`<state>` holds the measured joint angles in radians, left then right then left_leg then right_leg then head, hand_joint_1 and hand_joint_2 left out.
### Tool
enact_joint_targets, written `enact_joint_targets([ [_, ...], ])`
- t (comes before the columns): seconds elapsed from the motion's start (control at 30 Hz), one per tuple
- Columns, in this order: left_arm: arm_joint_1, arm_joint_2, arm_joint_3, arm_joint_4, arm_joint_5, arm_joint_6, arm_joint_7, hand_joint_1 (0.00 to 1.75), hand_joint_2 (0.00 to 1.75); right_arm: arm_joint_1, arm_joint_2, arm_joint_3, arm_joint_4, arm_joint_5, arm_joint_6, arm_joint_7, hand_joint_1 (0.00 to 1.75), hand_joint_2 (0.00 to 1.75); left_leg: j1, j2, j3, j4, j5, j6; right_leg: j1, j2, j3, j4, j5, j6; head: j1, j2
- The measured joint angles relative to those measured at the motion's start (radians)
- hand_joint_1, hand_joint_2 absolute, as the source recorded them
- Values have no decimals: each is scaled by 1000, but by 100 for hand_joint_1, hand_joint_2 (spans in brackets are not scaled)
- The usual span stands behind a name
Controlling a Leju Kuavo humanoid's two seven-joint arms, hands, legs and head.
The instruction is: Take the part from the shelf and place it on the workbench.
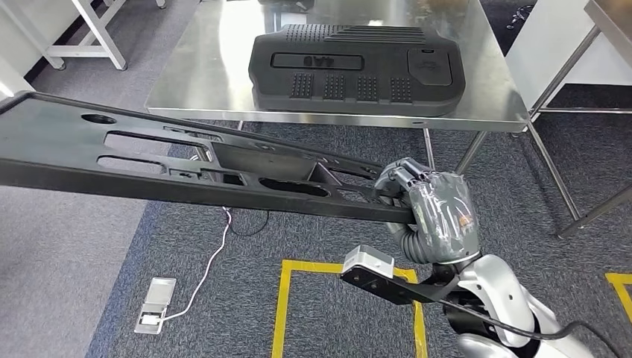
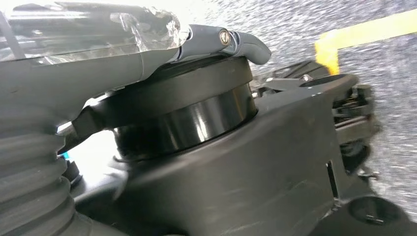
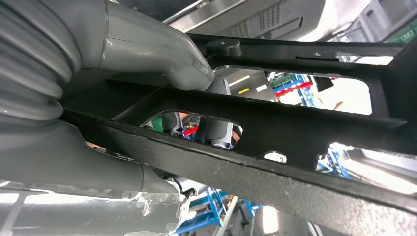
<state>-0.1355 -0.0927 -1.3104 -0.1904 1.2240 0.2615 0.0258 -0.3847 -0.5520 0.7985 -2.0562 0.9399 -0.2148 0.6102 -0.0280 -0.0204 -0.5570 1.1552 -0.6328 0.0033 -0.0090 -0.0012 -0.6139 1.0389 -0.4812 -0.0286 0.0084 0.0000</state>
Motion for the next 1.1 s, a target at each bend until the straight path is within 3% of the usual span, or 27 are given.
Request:
enact_joint_targets([
  [0.07, -3, 0, 0, 0, -2, -1, -2, 0, 175, 5, 0, 0, -1, 4, 0, 3, 175, 175, -1, 0, -71, 127, -40, -7, 1, -2, 13, 0, -10, -5, -10, 0],
  [0.1, -4, 0, 0, 0, -3, -2, -2, 0, 175, 9, 0, 0, -2, 6, 0, 5, 175, 175, -2, 0, -90, 152, -34, -7, 2, -1, 22, 0, -16, -6, -13, 0],
  [0.13, -5, 0, 0, 0, -3, -3, -3, 0, 175, 13, 0, 0, -2, 8, 0, 6, 175, 175, -3, 0, -93, 142, -8, -6, 2, 0, 31, 0, -23, -5, -15, 0],
  [0.17, -5, 0, 0, 0, -4, -3, -3, 0, 175, 15, 0, 0, -2, 9, 0, 7, 175, 175, -4, 0, -81, 99, 34, -4, 3, 2, 43, 0, -30, -4, -18, 0],
  [0.23, -5, 0, 0, 0, -5, -4, 0, 0, 175, 16, 0, -1, -3, 13, 0, 8, 175, 175, -4, 0, -45, -22, 115, 3, 5, 5, 60, 2, -44, 1, -23, 0],
  [0.3, -4, 0, 0, 0, -7, -6, 4, 0, 175, 19, 0, -3, -5, 16, 0, 9, 175, 175, -5, -1, -22, -97, 132, 14, 7, 7, 61, 4, -51, 9, -25, 0],
  [0.43, -5, 0, 0, 0, -9, -8, 5, 0, 175, 23, 0, -8, -11, 21, 1, 10, 175, 175, 1, -2, -11, -126, 122, 34, 10, 8, 50, 18, -63, 27, -21, 0],
  [0.5, -4, 0, 0, 0, -9, -8, 7, 0, 175, 24, 0, -13, -13, 22, 0, 10, 175, 175, 8, 0, -2, -134, 122, 41, 6, 6, 8, 103, -102, 42, -11, 0],
  [0.57, -4, 2, 0, 0, -9, -7, 5, 0, 175, 25, 0, -15, -14, 22, 1, 8, 175, 175, 9, 1, 6, -136, 115, 46, 0, 5, -72, 234, -141, 52, 0, 0],
  [0.6, -4, 3, 0, 0, -9, -6, 1, 0, 175, 25, 0, -16, -14, 21, 1, 8, 175, 175, 9, 1, 10, -136, 111, 47, -2, 5, -103, 277, -143, 55, 3, 0],
  [0.63, -3, 7, 0, 0, -10, -7, -5, 0, 175, 26, 0, -16, -14, 21, 1, 7, 175, 175, 10, 1, 17, -136, 106, 46, -4, 5, -118, 285, -125, 55, 7, 0],
  [0.7, 4, 33, -1, 0, -16, -53, -28, 0, 175, 42, -3, -22, -20, 29, 1, 11, 175, 175, 11, -1, 37, -136, 92, 43, -3, 5, -89, 180, -39, 48, 13, 0],
  [0.77, 11, 74, -2, 2, -21, -140, -59, 0, 175, 70, -11, -34, -32, 43, 3, 14, 175, 175, 10, -3, 53, -137, 75, 33, 4, 6, -40, 60, 17, 38, 19, 0],
  [0.87, 14, 107, -2, 2, -19, -200, -77, 0, 175, 83, -17, -46, -44, 52, 16, 14, 175, 175, 12, 1, 57, -141, 64, 17, 12, 10, -17, 14, 4, 22, 17, 0],
  [0.97, 12, 123, -2, 2, -18, -203, -80, 0, 175, 82, -17, -51, -50, 43, 34, 13, 175, 175, 11, 6, 64, -121, 42, 0, 5, 11, 4, -3, -3, 8, 10, 0],
  [1.03, 10, 127, -2, 2, -18, -203, -81, 0, 175, 81, -17, -56, -52, 34, 41, 12, 175, 175, 15, 9, 17, -16, -4, -11, 2, 6, 21, -10, -10, -1, -2, 0],
  [1.1, 10, 130, -2, 2, -18, -202, -81, 0, 175, 80, -18, -60, -53, 27, 44, 12, 175, 175, 22, 10, -68, 123, -49, -18, 2, 3, 32, -10, -19, -5, -12, 0],
])
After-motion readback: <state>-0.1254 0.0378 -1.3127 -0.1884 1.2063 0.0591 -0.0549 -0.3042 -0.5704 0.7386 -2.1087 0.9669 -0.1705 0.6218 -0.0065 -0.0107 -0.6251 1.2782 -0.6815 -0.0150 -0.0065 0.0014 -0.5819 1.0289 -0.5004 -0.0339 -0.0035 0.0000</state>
